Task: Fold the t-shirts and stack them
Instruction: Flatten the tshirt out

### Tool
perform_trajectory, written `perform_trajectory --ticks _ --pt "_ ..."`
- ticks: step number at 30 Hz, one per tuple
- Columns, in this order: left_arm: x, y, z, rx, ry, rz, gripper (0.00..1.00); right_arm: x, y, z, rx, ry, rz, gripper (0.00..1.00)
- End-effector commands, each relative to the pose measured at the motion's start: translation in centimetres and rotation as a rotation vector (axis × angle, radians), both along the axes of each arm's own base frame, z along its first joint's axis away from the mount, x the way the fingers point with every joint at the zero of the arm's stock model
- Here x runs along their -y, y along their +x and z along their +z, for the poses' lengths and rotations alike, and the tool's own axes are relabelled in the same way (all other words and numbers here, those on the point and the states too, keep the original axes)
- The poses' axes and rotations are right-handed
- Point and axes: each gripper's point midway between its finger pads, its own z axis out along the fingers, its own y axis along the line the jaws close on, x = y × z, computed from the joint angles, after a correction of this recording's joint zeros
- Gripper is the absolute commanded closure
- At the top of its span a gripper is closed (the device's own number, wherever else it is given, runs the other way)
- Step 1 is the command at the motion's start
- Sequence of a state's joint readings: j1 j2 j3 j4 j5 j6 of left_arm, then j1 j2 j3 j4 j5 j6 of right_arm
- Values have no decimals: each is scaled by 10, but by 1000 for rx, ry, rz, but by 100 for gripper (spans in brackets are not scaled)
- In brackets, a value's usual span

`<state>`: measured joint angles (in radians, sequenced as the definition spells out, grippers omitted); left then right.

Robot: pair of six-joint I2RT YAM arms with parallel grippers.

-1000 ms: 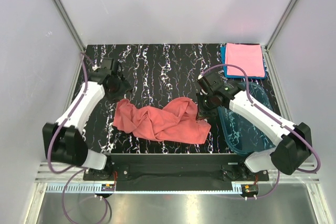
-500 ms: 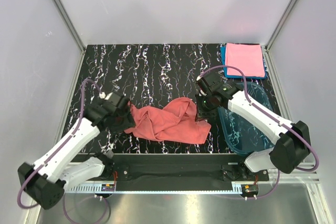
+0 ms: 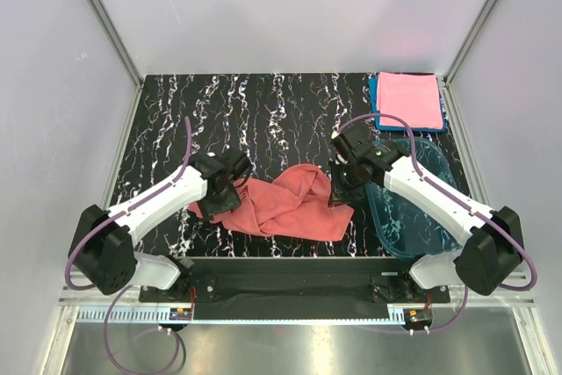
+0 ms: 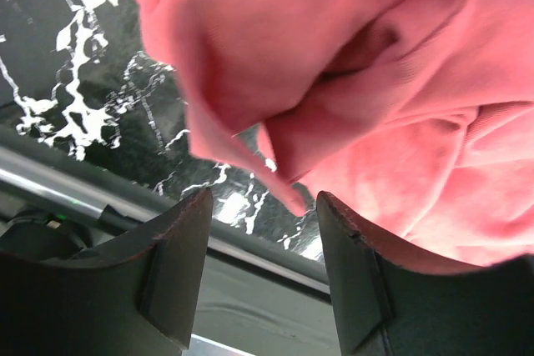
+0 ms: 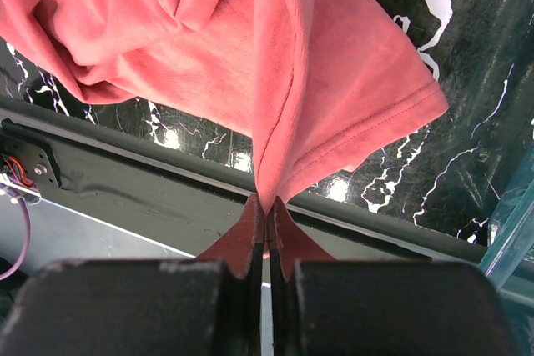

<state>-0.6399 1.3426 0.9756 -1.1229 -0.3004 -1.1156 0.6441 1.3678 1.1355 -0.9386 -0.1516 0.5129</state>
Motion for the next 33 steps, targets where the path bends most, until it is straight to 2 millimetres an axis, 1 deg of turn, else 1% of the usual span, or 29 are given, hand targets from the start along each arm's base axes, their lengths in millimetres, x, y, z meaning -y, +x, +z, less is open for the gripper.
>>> perform_trajectory --ticks 1,3,7,12,18,21,22,25,26,29,30,31,32,33 --pt "8 19 11 78 -18 12 43 -6 0 11 27 46 5 100" --pt "11 23 19 123 -44 7 43 -5 0 12 34 43 5 100" --pt "11 25 17 115 -32 4 42 -6 1 12 30 43 6 100" --pt "12 19 1 48 -15 30 43 -8 4 14 36 48 6 100" --pt "10 18 -4 41 -3 45 46 -6 2 12 32 45 3 100" --pt "10 20 -5 48 3 40 52 -6 1 11 30 42 1 100" --pt "9 20 -5 47 9 41 57 -6 1 10 28 42 1 100" --pt "7 23 -7 51 27 35 64 -5 1 11 30 43 -1 100" --pt "6 22 -9 46 31 32 70 -6 1 11 31 45 -2 100" --pt "7 21 -10 47 23 30 83 -6 3 11 34 40 -1 100" --pt "7 21 -9 51 15 26 95 -6 3 9 32 35 -2 100" --pt "5 20 -5 48 15 27 100 -4 4 8 33 21 -6 100" --pt "4 20 4 68 1 26 100 -3 6 7 36 10 -6 100" --pt "8 28 22 109 -31 25 100 2 5 2 24 -25 4 100"
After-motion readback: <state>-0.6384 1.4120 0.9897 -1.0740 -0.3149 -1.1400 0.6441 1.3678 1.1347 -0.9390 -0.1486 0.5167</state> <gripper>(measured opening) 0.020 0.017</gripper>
